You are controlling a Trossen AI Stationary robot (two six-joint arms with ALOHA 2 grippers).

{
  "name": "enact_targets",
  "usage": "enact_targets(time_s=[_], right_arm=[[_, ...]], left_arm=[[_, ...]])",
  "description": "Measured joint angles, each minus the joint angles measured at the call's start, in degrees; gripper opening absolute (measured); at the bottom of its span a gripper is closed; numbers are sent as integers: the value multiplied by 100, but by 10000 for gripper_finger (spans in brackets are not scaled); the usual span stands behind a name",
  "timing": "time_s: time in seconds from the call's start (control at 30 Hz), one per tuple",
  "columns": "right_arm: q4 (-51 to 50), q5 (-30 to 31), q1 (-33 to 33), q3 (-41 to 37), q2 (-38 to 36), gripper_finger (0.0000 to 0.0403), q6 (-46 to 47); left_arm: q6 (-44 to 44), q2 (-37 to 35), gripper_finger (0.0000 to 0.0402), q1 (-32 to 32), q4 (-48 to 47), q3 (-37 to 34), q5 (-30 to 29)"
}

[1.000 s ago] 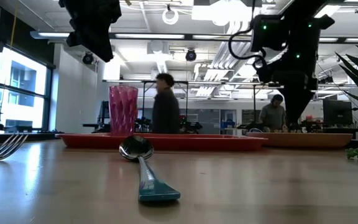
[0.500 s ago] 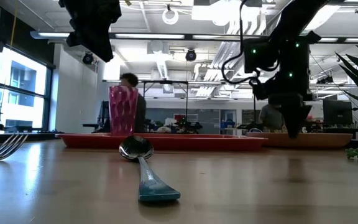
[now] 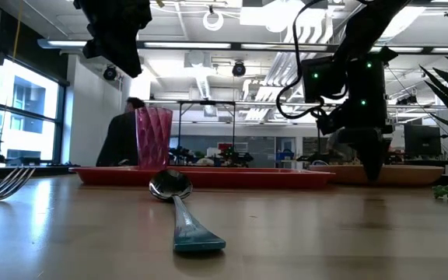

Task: Pick and place plate/cup/fork/spoon on tray
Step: Put the pink plate on the red tray to the right of the red cup

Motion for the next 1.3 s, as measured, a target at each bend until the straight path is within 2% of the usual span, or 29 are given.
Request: enact_targets(time_s=[0.33, 0.8, 1.03, 1.3], right_arm=[[-136, -62, 86, 14, -134, 4, 256], [-244, 188, 241, 34, -1419, 0, 1321], [-387, 588, 210, 537, -1892, 1, 1372], [-488, 1037, 11, 1459, -1934, 1, 677]], left_arm=[[-44, 0, 62, 0, 0, 0, 0], [-44, 1, 62, 3, 0, 4, 0], [-44, 0, 62, 4, 0, 4, 0], [-44, 2, 62, 4, 0, 4, 0]])
